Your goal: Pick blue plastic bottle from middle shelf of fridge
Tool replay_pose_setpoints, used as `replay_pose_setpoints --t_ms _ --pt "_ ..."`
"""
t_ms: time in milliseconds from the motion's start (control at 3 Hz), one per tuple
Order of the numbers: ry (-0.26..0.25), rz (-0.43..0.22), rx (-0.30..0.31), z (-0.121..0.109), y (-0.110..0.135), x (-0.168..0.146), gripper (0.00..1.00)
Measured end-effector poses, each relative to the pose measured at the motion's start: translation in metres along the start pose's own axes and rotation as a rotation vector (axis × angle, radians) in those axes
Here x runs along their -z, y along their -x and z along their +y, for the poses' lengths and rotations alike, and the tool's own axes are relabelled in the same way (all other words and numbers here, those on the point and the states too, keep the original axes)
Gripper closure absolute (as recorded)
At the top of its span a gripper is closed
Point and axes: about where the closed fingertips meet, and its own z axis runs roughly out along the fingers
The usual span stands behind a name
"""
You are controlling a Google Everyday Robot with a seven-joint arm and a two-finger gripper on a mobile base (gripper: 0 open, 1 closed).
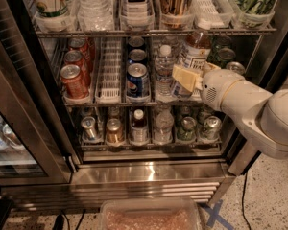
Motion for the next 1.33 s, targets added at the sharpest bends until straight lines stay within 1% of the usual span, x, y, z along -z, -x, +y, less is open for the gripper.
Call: replay_pose_setpoints --t_ms 333,667,1000,1333 --pt "0.021 0.042 0.021 0.015 -0.008 0.03 1.0" --pt "0.084 0.108 0.024 0.039 -0.011 0.067 1.0" --pt "0.21 0.14 0.097 0.067 -0.001 0.083 1.0" --pt "0.395 0.167 0.175 0.108 0.005 0.082 1.0"
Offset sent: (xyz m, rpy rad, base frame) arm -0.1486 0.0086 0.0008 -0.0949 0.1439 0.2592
